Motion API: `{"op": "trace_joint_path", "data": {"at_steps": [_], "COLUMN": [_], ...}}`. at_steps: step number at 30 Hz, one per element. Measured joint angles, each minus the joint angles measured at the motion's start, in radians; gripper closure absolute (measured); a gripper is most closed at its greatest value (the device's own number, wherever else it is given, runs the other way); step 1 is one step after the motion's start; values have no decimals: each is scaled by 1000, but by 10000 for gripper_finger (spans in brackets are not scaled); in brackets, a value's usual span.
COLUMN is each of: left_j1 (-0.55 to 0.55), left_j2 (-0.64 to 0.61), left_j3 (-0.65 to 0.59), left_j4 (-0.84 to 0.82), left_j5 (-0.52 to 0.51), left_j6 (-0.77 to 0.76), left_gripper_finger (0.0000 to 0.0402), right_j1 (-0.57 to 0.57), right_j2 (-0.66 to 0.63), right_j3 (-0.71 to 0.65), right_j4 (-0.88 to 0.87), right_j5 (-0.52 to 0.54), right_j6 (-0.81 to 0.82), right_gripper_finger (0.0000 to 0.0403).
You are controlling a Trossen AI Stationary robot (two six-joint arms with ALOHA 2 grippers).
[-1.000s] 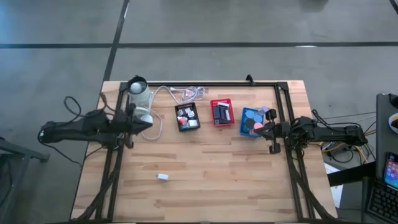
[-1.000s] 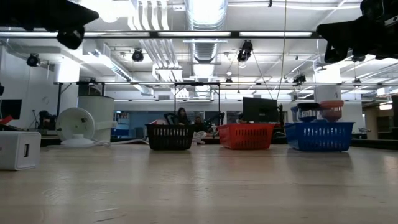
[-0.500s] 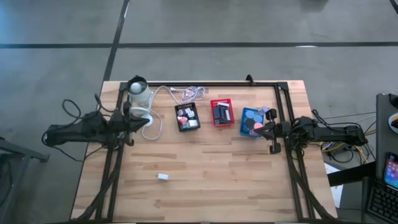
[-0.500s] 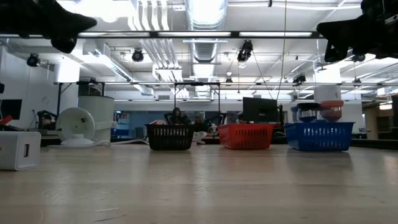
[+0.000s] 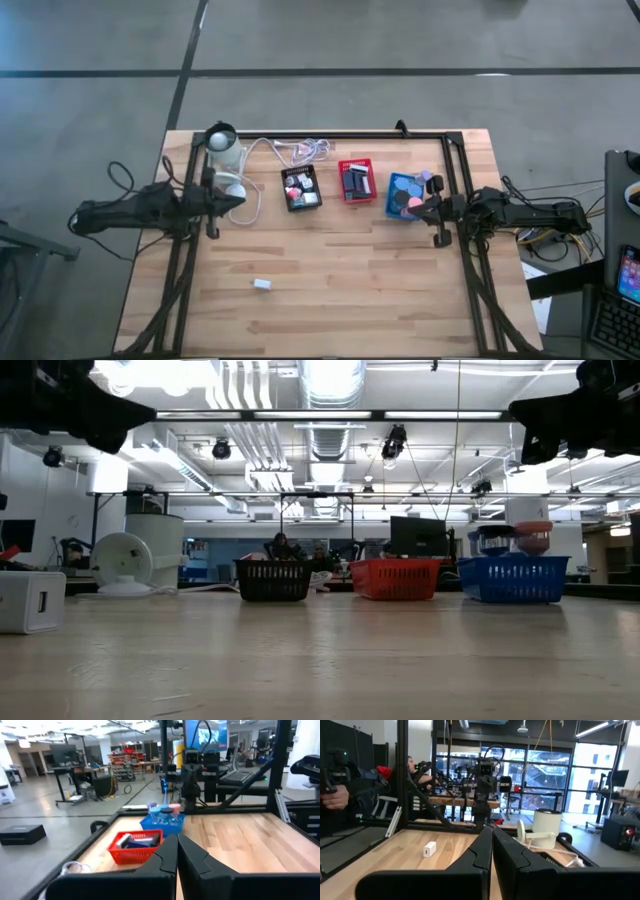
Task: Pick & Place Office items
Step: Put the white charger adapter into the black bin
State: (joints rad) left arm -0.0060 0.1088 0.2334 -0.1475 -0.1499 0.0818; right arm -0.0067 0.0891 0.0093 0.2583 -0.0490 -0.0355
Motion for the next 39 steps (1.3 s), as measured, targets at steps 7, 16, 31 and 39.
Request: {"op": "trace_joint_path", "data": {"at_steps": [7, 16, 31, 39], "left_j1": [3, 4, 4, 4], "left_j2": [-5, -6, -6, -6], "left_j3": [-27, -104, -87, -107], "left_j4": [106, 243, 172, 172], "left_j5": [10, 47, 123, 151], "left_j6": [42, 26, 41, 34], "left_gripper_finger": [397, 396, 397, 394], "right_j1": [0, 0, 0, 0], "right_j2": [0, 0, 0, 1], "right_j3": [0, 0, 0, 0], "right_j4": [75, 141, 137, 134], "right_j5": [5, 18, 26, 27], "right_j6": [-76, -81, -80, -54], "right_gripper_finger": [394, 394, 394, 394]}}
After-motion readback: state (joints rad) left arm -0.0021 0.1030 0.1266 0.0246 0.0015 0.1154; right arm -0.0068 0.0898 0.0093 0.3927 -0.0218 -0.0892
